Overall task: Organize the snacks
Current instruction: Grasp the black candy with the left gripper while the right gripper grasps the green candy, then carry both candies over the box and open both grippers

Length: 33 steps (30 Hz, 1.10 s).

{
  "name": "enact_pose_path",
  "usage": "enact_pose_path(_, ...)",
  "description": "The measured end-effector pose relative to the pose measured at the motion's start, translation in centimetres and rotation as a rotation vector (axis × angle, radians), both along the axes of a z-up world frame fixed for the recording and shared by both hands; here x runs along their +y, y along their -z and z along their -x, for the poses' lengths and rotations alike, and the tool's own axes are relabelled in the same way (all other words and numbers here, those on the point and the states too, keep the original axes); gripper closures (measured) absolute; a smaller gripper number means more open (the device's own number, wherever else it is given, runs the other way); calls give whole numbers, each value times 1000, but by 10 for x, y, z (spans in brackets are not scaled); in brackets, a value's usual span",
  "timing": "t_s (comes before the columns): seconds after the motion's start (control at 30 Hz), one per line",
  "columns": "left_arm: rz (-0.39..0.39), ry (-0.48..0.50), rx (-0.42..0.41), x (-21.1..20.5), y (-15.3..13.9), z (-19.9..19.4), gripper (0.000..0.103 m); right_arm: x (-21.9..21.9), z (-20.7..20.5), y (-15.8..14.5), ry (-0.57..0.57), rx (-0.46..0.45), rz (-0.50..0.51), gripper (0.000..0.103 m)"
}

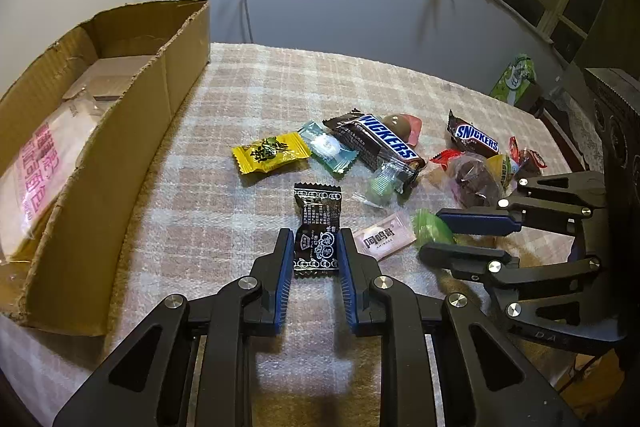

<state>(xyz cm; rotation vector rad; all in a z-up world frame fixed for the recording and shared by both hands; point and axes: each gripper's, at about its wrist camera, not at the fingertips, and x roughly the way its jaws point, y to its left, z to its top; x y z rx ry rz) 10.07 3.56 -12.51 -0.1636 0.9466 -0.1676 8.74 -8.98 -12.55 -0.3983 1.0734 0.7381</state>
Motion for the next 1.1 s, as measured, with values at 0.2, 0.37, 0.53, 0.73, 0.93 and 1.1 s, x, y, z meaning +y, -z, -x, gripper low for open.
enact_pose_path(0.2,8,-9,-13,2,-3,5,83,-9,2,-6,44,-1,-33,82)
enact_pose_path(0.37,17,-25,-32,8,-8,9,83,-11,3,-17,64,-14,-63,82)
enact_pose_path(0.53,27,-46,-63,17,-19,15,83,-8,4,-32,70,-33,-89,82)
enact_pose_path(0.73,37,-79,-107,34,-35,25,83,7,4,-48,51,-66,-112,82)
enact_pose_path(0.93,39,-128,-152,59,-50,35,83,31,-2,-65,33,-93,-145,82)
enact_pose_path(1.1,38,-186,-179,86,-58,43,83,62,-10,-77,-3,-113,-167,82)
